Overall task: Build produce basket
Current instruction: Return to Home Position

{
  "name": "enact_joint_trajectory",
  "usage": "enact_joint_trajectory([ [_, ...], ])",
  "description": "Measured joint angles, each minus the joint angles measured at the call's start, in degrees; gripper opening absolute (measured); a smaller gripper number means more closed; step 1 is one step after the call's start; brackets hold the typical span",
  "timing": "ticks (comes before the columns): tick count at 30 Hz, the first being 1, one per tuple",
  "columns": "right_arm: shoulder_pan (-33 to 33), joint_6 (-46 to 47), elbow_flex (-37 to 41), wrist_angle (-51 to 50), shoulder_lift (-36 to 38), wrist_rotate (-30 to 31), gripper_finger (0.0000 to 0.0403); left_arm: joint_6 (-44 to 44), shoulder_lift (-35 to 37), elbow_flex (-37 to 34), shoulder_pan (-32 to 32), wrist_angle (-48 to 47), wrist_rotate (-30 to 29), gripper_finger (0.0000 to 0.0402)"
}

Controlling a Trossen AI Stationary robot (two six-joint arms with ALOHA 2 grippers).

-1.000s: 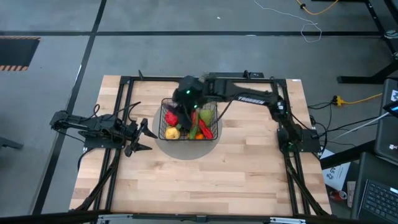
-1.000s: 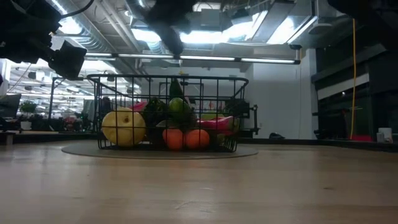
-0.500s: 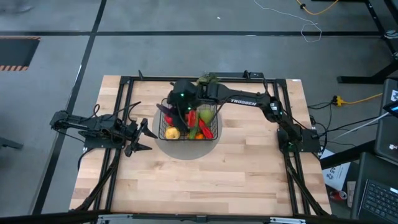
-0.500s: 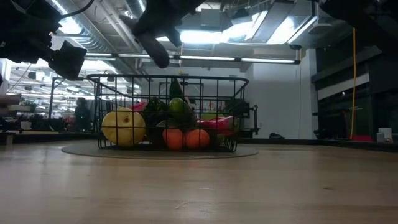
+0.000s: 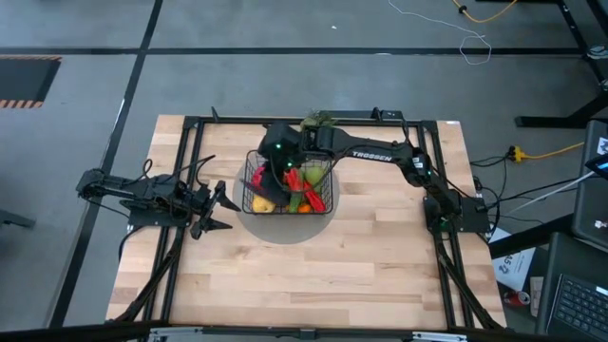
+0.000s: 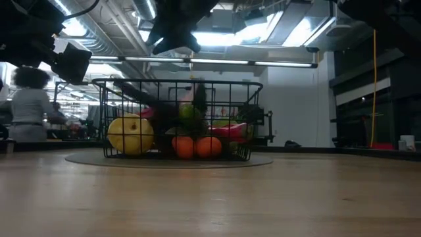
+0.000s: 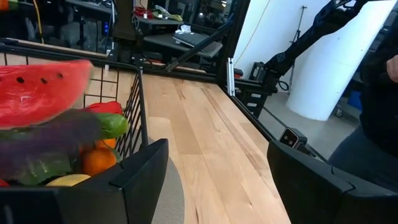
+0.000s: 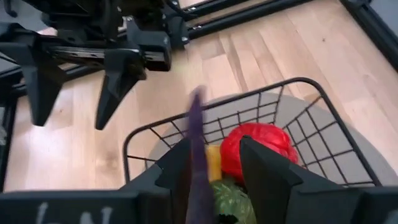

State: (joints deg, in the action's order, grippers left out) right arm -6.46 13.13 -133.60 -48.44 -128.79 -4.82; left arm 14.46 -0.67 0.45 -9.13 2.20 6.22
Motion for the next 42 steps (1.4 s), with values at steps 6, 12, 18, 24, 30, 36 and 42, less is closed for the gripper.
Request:
enact_joint_trajectory([
  [6,0.0,0.3,0.0,-2.4,0.0,1.3,0.0134,0.0,0.0,0.0,0.0,0.0,0.0,0.027],
  [12,0.0,-0.2,0.0,-4.6,0.0,1.2,0.0134,0.0,0.0,0.0,0.0,0.0,0.0,0.027],
  [18,0.5,-5.4,-0.1,-8.5,0.0,-2.0,0.0134,0.0,0.0,0.0,0.0,0.0,0.0,0.027],
  [24,1.4,-8.3,-0.1,-15.9,0.1,-2.8,0.0134,0.0,0.0,0.0,0.0,0.0,0.0,0.027],
  [30,1.4,-7.3,-0.2,-26.2,4.3,3.3,0.0134,0.0,0.0,0.0,0.0,0.0,0.0,0.027],
  [36,2.9,-6.0,-0.1,-32.6,7.5,11.9,0.0134,0.0,0.0,0.0,0.0,0.0,0.0,0.027],
  [42,4.9,-5.8,-0.1,-38.6,9.6,10.5,0.0134,0.0,0.0,0.0,0.0,0.0,-0.1,0.027],
])
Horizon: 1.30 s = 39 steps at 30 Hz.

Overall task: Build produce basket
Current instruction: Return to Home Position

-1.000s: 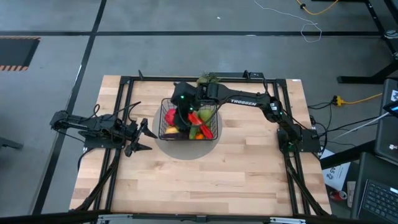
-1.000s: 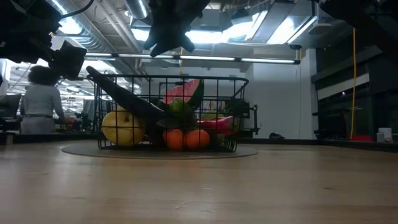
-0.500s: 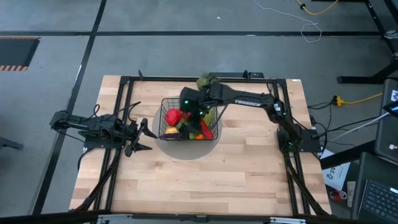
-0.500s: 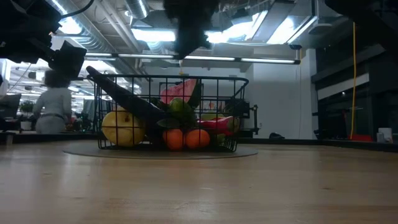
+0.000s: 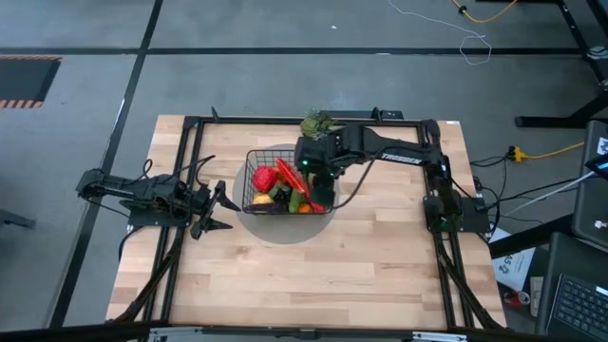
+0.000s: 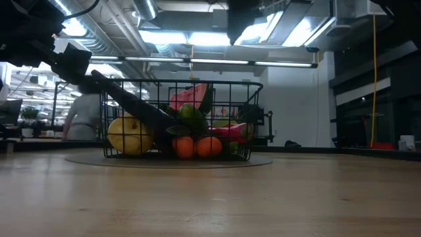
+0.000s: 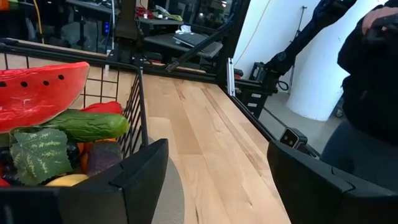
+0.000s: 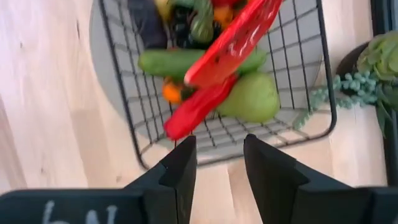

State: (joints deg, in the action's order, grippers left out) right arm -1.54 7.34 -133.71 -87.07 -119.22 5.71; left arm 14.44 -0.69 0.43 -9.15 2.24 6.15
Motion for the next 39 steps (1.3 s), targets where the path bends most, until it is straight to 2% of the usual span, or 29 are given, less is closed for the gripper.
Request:
enact_joint_trajectory([
  [3,1.2,0.1,0.0,-3.2,1.3,0.2,0.0134,0.0,0.0,0.0,0.0,0.0,0.0,0.027],
  [10,5.8,1.2,0.3,-3.0,3.7,1.3,0.0134,0.0,0.0,0.0,0.0,0.0,0.0,0.027],
  [13,7.6,-0.6,4.0,-2.7,5.7,0.4,0.0134,0.0,0.0,0.0,0.0,0.0,-0.1,0.027],
  [16,8.9,-2.9,13.7,0.1,10.3,0.2,0.0134,0.0,0.0,0.0,0.0,0.0,-0.1,0.027],
  [19,10.5,-2.8,28.0,9.3,18.5,-0.2,0.0134,0.0,0.0,0.0,0.0,0.0,-0.1,0.027],
  [23,12.8,2.0,47.0,24.0,31.6,-4.8,0.0134,0.0,0.0,0.0,0.0,0.0,-0.1,0.027],
  [26,14.2,7.1,58.0,30.5,40.1,-5.9,0.0134,0.0,0.0,0.0,0.0,0.0,-0.1,0.027],
  [32,15.3,11.7,74.0,40.5,52.8,-5.8,0.0134,0.0,0.0,0.0,0.0,0.0,-0.1,0.027],
  [39,13.9,9.5,88.3,59.2,63.7,-5.8,0.0134,0.0,0.0,0.0,0.0,0.0,-0.1,0.027],
])
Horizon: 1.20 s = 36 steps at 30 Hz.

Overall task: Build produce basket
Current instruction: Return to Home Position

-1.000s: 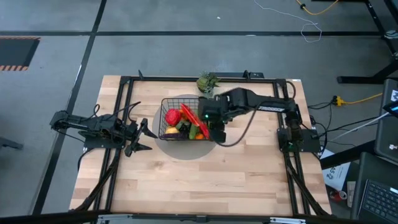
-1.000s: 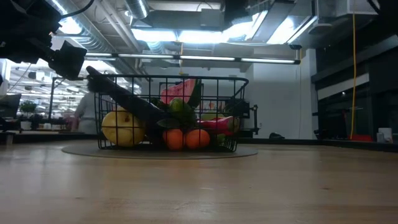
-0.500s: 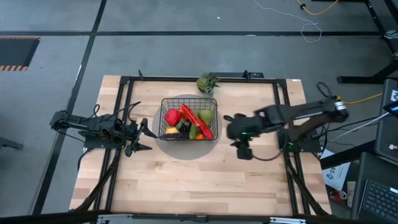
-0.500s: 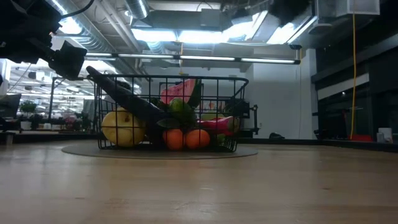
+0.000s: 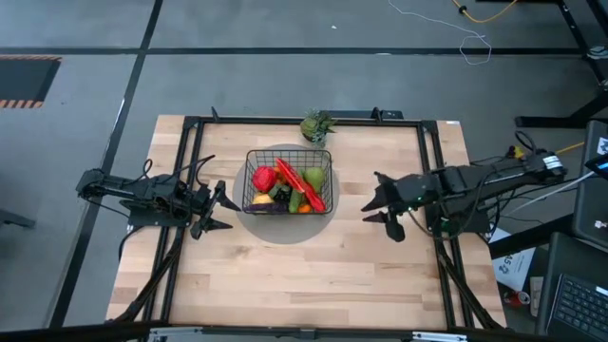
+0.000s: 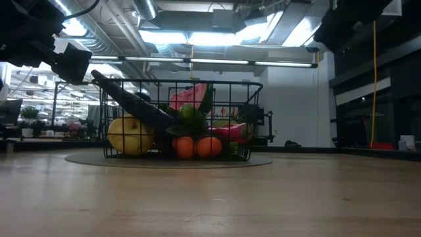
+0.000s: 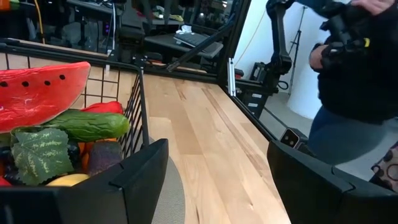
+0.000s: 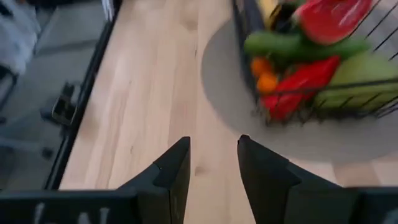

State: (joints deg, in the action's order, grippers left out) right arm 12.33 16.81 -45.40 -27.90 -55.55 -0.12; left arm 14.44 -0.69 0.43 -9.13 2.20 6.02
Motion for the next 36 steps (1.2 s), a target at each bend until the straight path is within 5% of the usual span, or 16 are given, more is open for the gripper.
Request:
enact_joint_trajectory([
  [17,-10.0,-8.3,16.4,5.3,25.0,0.1,0.0134,0.0,0.0,0.0,0.0,0.0,0.0,0.027],
  [36,-11.9,-8.2,32.8,10.5,51.1,0.1,0.0134,0.0,0.0,0.0,0.0,0.0,0.0,0.027],
])
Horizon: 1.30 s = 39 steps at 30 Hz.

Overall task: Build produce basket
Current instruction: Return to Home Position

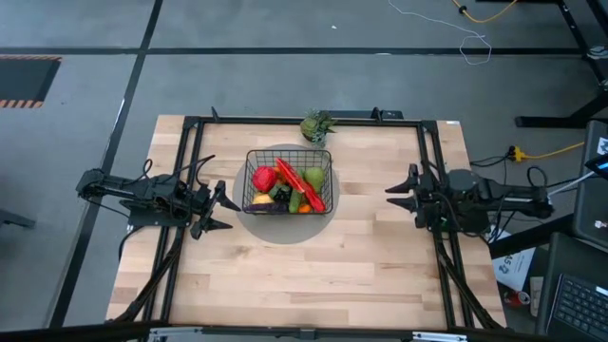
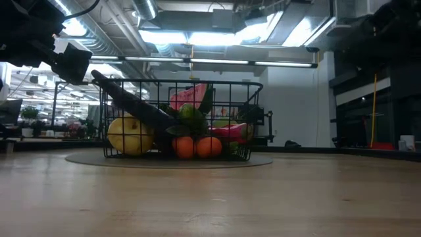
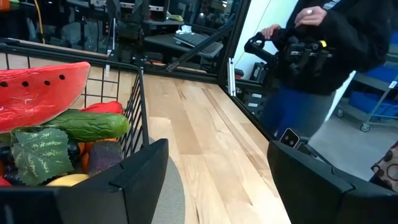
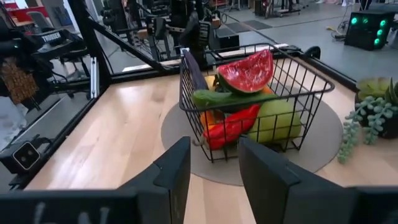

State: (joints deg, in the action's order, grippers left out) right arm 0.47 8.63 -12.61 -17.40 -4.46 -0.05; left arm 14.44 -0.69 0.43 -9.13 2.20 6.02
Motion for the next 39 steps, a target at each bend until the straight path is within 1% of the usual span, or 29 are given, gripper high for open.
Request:
enact_joint_trajectory([
  [4,0.0,0.0,2.9,-1.0,4.5,0.0,0.0134,0.0,0.0,0.0,0.0,0.0,0.0,0.027],
  [19,0.0,0.0,4.1,-1.4,4.4,0.0,0.0134,0.0,0.0,0.0,0.0,0.1,-0.9,0.027],
  [22,0.0,0.1,5.3,0.4,4.4,0.0,0.0134,0.0,0.0,0.0,0.0,0.1,-0.9,0.027],
  [28,0.0,0.0,9.4,10.8,4.5,0.0,0.0134,0.0,0.0,0.0,0.0,0.2,-0.9,0.027],
  [39,-0.2,0.0,9.6,11.5,4.4,0.0,0.0134,0.0,0.0,0.0,0.0,0.2,-0.9,0.027],
])
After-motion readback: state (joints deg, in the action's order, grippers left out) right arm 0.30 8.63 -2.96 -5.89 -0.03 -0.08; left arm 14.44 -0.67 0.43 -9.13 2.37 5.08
